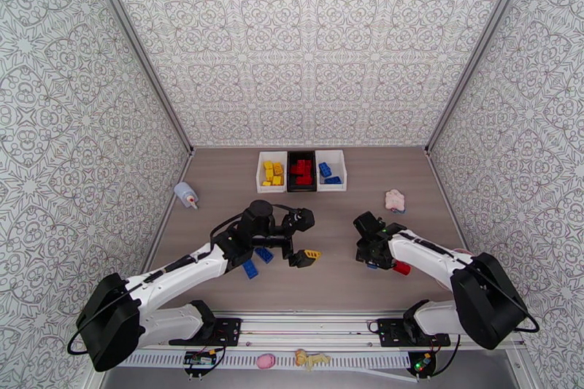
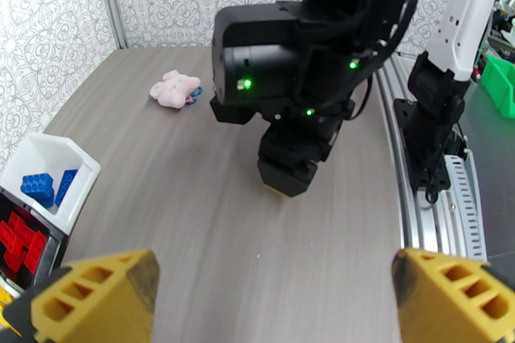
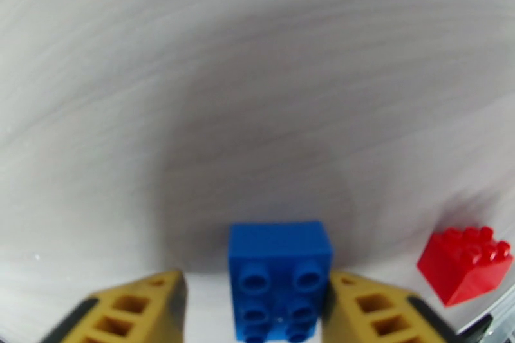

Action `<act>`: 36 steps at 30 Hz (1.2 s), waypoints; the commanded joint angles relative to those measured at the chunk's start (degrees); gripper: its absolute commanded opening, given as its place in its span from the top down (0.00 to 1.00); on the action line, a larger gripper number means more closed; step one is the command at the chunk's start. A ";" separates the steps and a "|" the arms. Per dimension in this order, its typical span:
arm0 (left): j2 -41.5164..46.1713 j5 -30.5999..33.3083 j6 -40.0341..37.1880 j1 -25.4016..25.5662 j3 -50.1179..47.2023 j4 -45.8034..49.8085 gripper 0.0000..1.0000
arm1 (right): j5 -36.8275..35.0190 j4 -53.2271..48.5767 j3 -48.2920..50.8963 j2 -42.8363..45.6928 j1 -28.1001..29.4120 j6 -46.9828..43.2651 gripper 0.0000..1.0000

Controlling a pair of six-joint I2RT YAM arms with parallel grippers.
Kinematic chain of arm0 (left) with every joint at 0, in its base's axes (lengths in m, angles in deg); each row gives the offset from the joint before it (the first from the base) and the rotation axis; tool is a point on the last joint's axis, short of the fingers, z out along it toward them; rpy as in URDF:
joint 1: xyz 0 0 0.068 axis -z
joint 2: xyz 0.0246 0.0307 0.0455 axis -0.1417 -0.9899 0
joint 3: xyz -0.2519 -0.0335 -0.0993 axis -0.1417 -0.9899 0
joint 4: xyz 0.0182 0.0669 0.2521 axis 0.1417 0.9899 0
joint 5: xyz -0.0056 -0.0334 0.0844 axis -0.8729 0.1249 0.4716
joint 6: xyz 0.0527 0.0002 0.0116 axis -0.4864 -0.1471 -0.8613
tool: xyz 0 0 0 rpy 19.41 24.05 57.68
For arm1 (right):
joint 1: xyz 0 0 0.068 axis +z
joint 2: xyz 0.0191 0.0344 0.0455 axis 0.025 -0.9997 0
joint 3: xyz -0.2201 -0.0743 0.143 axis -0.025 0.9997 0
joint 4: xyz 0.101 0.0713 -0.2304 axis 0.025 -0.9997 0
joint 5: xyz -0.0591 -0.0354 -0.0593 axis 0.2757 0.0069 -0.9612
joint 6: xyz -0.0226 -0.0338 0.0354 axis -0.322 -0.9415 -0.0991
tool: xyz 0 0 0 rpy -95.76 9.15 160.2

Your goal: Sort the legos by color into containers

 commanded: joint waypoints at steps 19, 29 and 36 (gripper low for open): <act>8.96 8.37 2.21 -0.40 -5.33 2.84 0.00 | 0.63 5.69 -18.10 -8.84 -0.16 -8.77 0.78; 13.38 13.70 5.34 -0.50 -7.50 2.99 0.00 | -2.78 6.38 -49.17 -26.94 -2.02 -19.38 0.81; 15.41 16.76 6.65 -0.58 -8.59 3.16 0.00 | 1.40 2.63 -68.89 -41.06 -5.76 -22.68 0.81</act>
